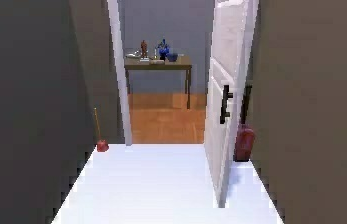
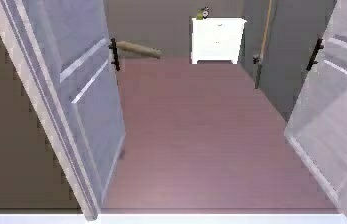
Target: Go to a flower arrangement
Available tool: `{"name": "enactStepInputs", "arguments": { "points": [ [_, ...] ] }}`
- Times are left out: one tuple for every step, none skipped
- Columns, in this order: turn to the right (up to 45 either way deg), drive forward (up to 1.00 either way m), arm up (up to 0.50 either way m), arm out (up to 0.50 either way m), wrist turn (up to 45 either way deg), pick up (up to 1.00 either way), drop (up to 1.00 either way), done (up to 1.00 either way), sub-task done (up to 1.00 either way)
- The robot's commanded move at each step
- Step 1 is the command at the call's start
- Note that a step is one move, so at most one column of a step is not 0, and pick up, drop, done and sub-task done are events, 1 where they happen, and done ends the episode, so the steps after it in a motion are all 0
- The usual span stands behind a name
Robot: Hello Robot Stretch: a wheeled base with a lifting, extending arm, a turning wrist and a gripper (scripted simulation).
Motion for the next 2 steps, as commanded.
{"name": "enactStepInputs", "arguments": {
  "points": [
    [0.0, 1.0, 0.0, 0.0, 0.0, 0.0, 0.0, 0.0, 0.0],
    [0.0, 0.05, 0.0, 0.0, 0.0, 0.0, 0.0, 0.0, 0.0]
  ]
}}
